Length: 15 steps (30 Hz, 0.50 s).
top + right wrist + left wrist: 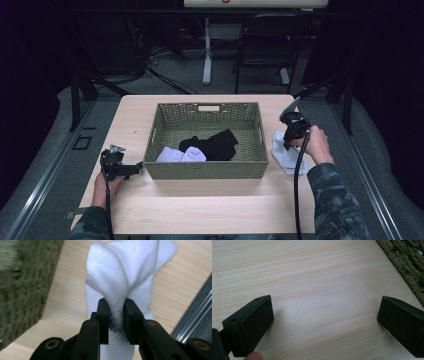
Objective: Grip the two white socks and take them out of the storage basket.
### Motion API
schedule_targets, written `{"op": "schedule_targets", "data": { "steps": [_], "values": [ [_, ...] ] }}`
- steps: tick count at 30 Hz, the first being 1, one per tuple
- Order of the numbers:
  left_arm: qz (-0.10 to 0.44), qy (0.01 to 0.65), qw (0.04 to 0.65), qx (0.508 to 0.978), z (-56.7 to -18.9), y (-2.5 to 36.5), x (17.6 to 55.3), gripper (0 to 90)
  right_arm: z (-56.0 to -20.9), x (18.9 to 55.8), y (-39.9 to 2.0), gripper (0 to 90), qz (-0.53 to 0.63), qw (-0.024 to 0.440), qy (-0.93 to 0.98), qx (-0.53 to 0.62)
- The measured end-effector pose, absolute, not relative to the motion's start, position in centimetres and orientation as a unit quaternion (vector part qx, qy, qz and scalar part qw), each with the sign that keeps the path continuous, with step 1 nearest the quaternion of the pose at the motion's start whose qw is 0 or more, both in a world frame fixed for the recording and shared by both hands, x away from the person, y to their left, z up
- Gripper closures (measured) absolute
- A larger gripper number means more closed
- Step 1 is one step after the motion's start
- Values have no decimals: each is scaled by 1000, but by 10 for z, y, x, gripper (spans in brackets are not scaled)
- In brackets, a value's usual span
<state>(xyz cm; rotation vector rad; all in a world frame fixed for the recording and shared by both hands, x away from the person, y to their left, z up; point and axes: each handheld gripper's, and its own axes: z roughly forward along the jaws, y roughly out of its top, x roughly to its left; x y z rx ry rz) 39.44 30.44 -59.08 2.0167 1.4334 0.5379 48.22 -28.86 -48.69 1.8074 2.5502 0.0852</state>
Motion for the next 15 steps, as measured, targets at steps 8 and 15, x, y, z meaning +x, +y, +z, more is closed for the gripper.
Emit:
{"op": "schedule_targets", "data": {
  "steps": [8, 15],
  "values": [
    [203, 540, 300, 760, -591, 304, 394, 1, -491, 478, -294, 312, 55, 10, 812, 581],
    [203, 540, 300, 760, -591, 304, 394, 1, -461, 464, -294, 101, 90, 41, 818, 567]
  ]
}}
